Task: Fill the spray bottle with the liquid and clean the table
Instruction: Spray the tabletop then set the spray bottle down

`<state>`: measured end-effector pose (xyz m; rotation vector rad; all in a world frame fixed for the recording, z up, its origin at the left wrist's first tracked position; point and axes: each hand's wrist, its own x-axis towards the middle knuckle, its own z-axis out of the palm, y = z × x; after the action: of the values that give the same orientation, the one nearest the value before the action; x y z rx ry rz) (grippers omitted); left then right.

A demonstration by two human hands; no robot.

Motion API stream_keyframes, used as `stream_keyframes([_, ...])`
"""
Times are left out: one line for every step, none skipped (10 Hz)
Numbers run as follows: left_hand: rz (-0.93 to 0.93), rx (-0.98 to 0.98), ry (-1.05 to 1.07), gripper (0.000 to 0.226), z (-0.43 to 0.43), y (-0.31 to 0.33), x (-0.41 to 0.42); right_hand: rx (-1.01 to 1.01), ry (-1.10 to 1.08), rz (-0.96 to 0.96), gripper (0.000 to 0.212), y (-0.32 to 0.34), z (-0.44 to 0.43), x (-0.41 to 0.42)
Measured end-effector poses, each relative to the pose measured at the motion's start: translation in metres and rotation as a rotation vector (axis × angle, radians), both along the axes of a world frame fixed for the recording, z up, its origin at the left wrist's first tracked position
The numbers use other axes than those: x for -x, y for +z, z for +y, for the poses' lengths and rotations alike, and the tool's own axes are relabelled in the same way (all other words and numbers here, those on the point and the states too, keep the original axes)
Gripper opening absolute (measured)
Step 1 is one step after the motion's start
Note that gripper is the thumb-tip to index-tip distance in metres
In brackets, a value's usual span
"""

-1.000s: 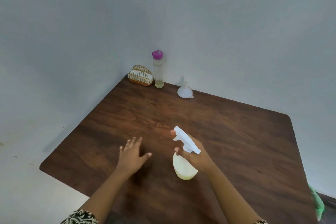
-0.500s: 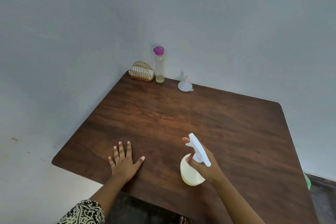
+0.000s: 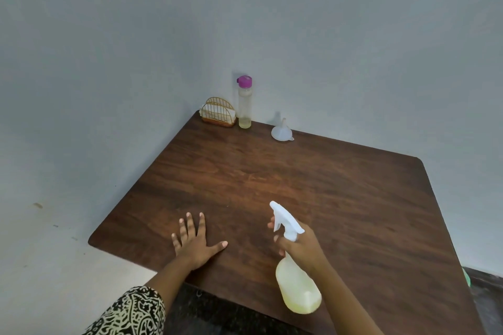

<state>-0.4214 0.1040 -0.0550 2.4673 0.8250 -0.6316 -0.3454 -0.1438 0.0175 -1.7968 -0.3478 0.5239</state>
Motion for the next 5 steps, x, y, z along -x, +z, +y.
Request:
stream_keyframes([0.015,0.008,-0.004,0.114,0.001,0.001,-0.001,0.043,-0.038,-0.033,0.019,0.0,-0.004,-0.002])
stream_keyframes([0.021,0.019,-0.002,0.114,0.001,0.0,-0.002,0.078,-0.13,-0.072,0.014,-0.001,-0.006,-0.001])
stream_keyframes([0.018,0.018,-0.004,0.114,0.001,0.0,-0.002,0.062,-0.165,-0.061,0.02,0.0,-0.008,0.003])
stream_keyframes([0.015,0.022,-0.004,0.114,0.001,0.0,-0.001,0.031,-0.14,-0.058,0.025,0.004,-0.014,0.004])
stream_keyframes([0.014,0.016,-0.004,0.113,0.001,0.0,0.0,0.058,-0.049,-0.034,0.032,0.009,-0.022,0.002])
